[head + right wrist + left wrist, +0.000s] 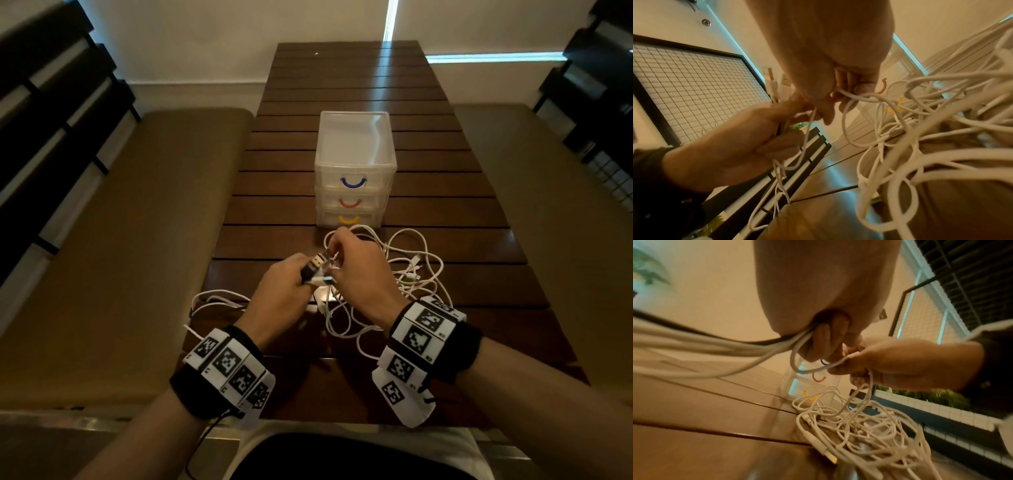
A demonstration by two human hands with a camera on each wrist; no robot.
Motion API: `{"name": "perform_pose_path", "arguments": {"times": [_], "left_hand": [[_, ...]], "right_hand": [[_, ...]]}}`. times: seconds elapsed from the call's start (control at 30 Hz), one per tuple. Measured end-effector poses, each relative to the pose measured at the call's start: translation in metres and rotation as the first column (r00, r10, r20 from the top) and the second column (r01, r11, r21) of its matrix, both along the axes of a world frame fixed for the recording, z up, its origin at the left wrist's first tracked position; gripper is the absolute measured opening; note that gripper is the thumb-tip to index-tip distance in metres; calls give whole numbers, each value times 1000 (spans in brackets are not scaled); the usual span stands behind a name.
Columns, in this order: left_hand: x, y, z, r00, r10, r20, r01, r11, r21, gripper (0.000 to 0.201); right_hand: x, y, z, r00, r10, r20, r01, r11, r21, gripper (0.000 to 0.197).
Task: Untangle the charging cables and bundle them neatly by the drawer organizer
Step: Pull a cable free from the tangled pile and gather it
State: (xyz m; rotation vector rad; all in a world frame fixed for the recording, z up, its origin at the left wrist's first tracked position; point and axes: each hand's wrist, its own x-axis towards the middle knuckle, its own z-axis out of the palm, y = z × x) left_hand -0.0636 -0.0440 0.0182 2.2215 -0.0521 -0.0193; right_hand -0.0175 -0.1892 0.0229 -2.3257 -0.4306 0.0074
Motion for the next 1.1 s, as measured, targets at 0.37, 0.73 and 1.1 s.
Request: {"name": "perform_pose_path", "arguments": {"times": [0.37,0.73,1.1], "left_hand": [[6,10,4,981,193,32,-193,981,-10,39],[7,25,18,928,369,50,-344,901,-263,37],[12,37,24,854,519,46,-438,763,-475,31]], "right_hand": [[-13,-2,4,994,-11,106,-34,911,411,21],[-16,-7,-5,930,298,-214,-206,907,368,12],[16,-21,-7,928,343,-144,-346,938,-2,33]]}}
